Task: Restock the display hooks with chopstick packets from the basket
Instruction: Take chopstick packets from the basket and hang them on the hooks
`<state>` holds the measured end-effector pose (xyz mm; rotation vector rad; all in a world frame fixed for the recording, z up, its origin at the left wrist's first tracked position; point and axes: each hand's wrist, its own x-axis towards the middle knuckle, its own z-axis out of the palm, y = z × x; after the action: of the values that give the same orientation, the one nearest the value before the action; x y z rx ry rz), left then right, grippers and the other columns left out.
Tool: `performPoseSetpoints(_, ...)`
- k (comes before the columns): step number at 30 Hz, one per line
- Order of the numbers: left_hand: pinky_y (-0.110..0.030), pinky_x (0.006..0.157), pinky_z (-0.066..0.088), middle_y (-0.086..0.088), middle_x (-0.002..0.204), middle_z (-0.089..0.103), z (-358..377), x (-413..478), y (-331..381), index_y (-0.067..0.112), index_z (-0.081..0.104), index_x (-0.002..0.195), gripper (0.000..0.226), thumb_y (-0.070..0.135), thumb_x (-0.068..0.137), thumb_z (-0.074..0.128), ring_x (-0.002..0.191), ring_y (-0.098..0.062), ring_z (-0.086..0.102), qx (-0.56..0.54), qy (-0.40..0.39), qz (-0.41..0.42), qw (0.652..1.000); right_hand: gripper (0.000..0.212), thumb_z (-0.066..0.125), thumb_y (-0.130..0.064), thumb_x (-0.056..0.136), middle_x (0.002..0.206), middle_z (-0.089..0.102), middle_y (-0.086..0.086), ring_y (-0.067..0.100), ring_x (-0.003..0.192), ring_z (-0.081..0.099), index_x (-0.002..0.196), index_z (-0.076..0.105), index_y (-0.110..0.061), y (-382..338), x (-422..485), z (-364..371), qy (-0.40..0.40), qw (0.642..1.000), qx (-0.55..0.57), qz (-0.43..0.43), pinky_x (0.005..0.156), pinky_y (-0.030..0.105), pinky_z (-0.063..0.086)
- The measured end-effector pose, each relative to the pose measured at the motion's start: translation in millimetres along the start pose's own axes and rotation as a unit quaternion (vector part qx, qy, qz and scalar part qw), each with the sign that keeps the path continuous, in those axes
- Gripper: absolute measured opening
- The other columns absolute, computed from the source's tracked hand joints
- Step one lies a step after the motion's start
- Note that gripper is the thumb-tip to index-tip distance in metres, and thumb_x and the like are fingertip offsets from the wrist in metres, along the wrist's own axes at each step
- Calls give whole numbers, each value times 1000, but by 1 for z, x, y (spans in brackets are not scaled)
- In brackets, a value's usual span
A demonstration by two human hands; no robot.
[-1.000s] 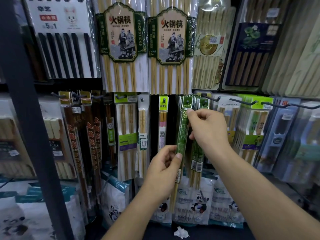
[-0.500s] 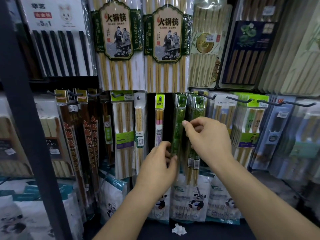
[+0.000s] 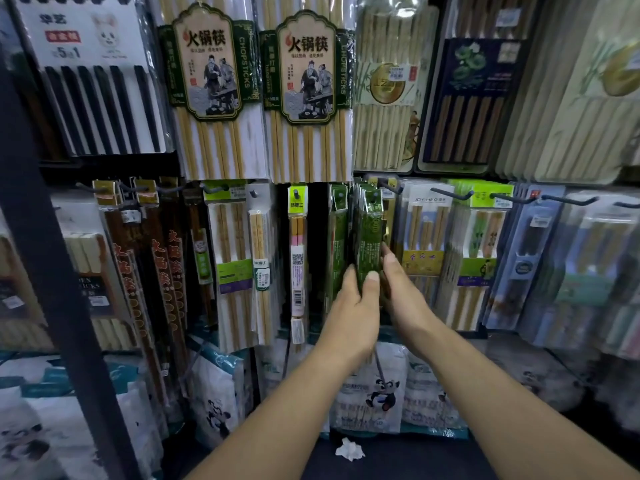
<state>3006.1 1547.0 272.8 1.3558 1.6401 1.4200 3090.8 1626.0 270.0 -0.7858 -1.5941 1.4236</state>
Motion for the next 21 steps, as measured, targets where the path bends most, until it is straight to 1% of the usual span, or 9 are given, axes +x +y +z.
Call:
performPoseSetpoints(2, -31, 113, 20, 8, 169, 20, 6, 7, 2, 40, 7, 161, 64, 62, 104, 27, 154, -16, 21, -81, -2, -26, 996, 66, 33, -83, 87, 167, 19, -14, 13, 153, 21, 149, 27, -60, 6, 7, 5, -19, 997, 66, 41, 124, 54, 20)
performPoseSetpoints(5, -40, 121, 22, 8, 167, 25, 11, 15, 3, 41, 11, 161, 59, 57, 107, 28, 153, -17, 23, -174, 0, -51, 983, 81, 41, -88, 77, 166, 28, -9, 16, 152, 26, 150, 35, -55, 18, 17, 10, -42, 988, 127, 81, 123, 54, 22)
performPoseSetpoints(8, -45, 124, 24, 8, 166, 28, 12, 18, 3, 40, 16, 161, 57, 54, 108, 30, 152, -17, 26, -191, 8, -51, 980, 90, 46, -91, 71, 165, 30, -10, 15, 152, 25, 151, 37, -50, 24, 20, 14, -54, 984, 150, 85, 124, 54, 20)
performPoseSetpoints(11, -40, 124, 24, 7, 166, 29, 8, 14, 6, 36, 20, 161, 56, 51, 109, 32, 151, -15, 26, -188, 11, -52, 981, 98, 45, -92, 69, 167, 25, -10, 13, 154, 19, 154, 33, -46, 22, 16, 16, -46, 987, 134, 76, 125, 53, 15)
performPoseSetpoints(14, -33, 118, 26, 5, 164, 33, 4, 4, 9, 30, 24, 161, 55, 48, 109, 33, 148, -12, 31, -146, -6, -51, 988, 75, 37, -84, 86, 163, 32, -10, 11, 149, 31, 152, 38, -47, 20, 5, 15, -24, 991, 115, 61, 124, 49, 24)
performPoseSetpoints(16, -24, 109, 34, 9, 152, 48, -2, -7, 9, 26, 36, 157, 50, 44, 110, 35, 130, 0, 46, -86, -32, -40, 995, 53, 33, -73, 97, 154, 43, -10, 8, 139, 44, 144, 47, -52, 17, -4, 11, 13, 995, 87, 36, 118, 42, 34)
performPoseSetpoints(18, -10, 80, 37, 24, 114, 57, -14, -25, 6, 22, 49, 148, 46, 44, 109, 38, 88, 18, 47, 18, -57, -31, 998, 52, 33, -60, 104, 154, 42, -10, 8, 138, 42, 151, 40, -40, 15, -12, 7, 63, 998, 10, -3, 116, 36, 33)
performPoseSetpoints(19, -10, 68, 36, 26, 97, 55, -22, -34, 2, 22, 54, 142, 44, 45, 108, 40, 71, 18, 45, 67, -66, -35, 995, 48, 36, -53, 106, 149, 47, -10, 8, 134, 44, 150, 43, -33, 14, -18, 4, 103, 993, -37, -35, 109, 29, 35)
performPoseSetpoints(21, -21, 70, 52, 14, 84, 65, -41, -49, -5, 24, 64, 125, 35, 46, 106, 43, 64, 4, 60, 119, -75, -30, 990, 23, 46, -35, 106, 126, 59, -12, 7, 114, 56, 127, 56, -32, 8, -31, 0, 191, 969, -98, -124, 87, 11, 40)
